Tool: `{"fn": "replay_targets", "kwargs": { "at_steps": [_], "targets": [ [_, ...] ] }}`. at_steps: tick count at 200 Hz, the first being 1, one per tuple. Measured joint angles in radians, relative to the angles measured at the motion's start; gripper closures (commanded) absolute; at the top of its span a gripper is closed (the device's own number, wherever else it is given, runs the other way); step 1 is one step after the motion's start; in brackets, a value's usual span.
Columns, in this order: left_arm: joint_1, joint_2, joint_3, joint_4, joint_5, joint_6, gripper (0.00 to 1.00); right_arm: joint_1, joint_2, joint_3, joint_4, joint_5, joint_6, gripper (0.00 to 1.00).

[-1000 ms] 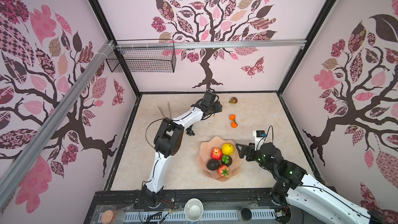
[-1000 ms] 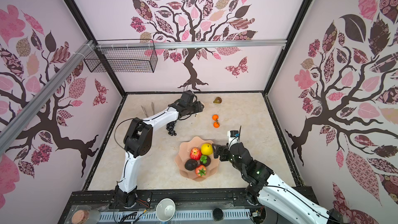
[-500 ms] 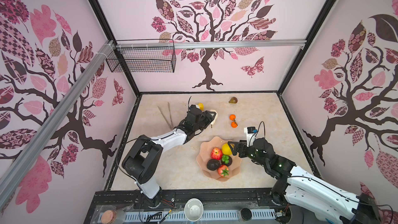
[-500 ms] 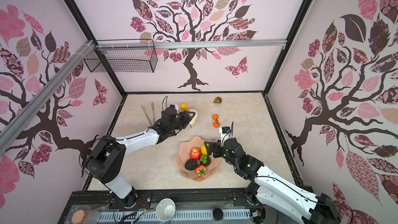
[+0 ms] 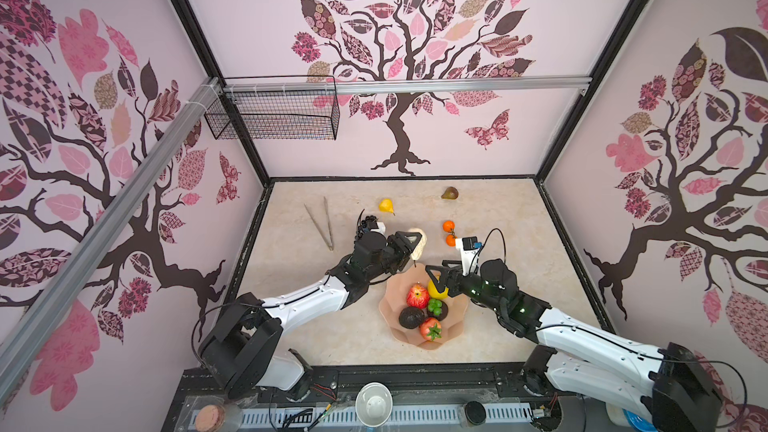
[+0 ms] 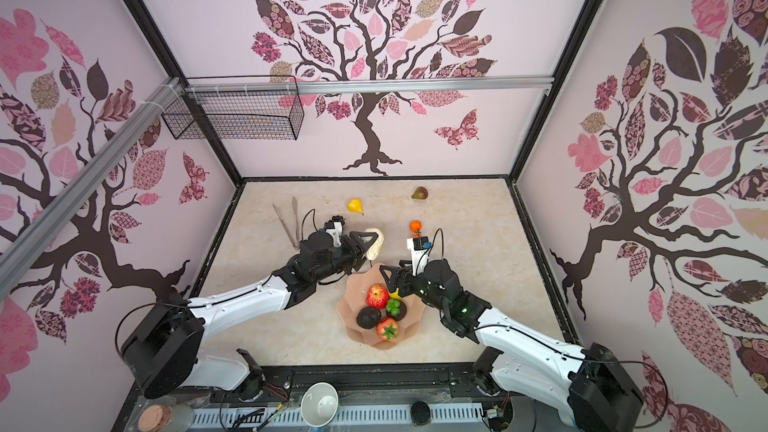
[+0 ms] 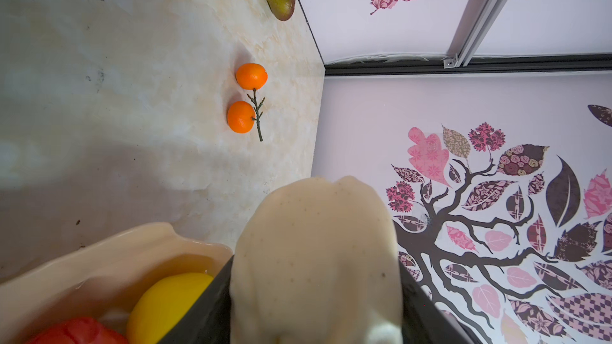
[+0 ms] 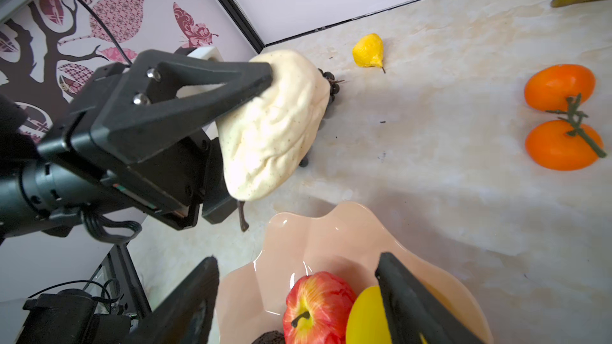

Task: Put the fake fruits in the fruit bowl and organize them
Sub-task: 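Carry the cream pear toward the bowl with the left gripper while the right approaches, then close the right gripper on the cream pear held by the left gripper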

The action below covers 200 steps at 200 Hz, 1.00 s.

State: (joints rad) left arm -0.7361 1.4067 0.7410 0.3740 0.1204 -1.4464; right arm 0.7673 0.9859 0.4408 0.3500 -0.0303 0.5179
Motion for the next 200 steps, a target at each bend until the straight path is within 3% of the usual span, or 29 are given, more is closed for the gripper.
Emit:
{"fn": "replay_targets", "kwargs": {
  "at_steps": [67,145,200],
  "targets": [
    [-0.040,-0.015,-0.024,0.000,-0.025,-0.037,0.39,0.051,0.063,0.000,0.102,-0.023,-0.014,0.30],
    [-0.122,-0.003,-0.024,0.005,-0.043,-0.050,0.40,0.058,0.128,0.015,0.118,0.051,-0.018,0.35],
    [-0.131,-0.002,-0.024,0.006,-0.080,-0.050,0.39,0.063,0.144,0.018,0.139,0.079,-0.010,0.44]
  ]
}}
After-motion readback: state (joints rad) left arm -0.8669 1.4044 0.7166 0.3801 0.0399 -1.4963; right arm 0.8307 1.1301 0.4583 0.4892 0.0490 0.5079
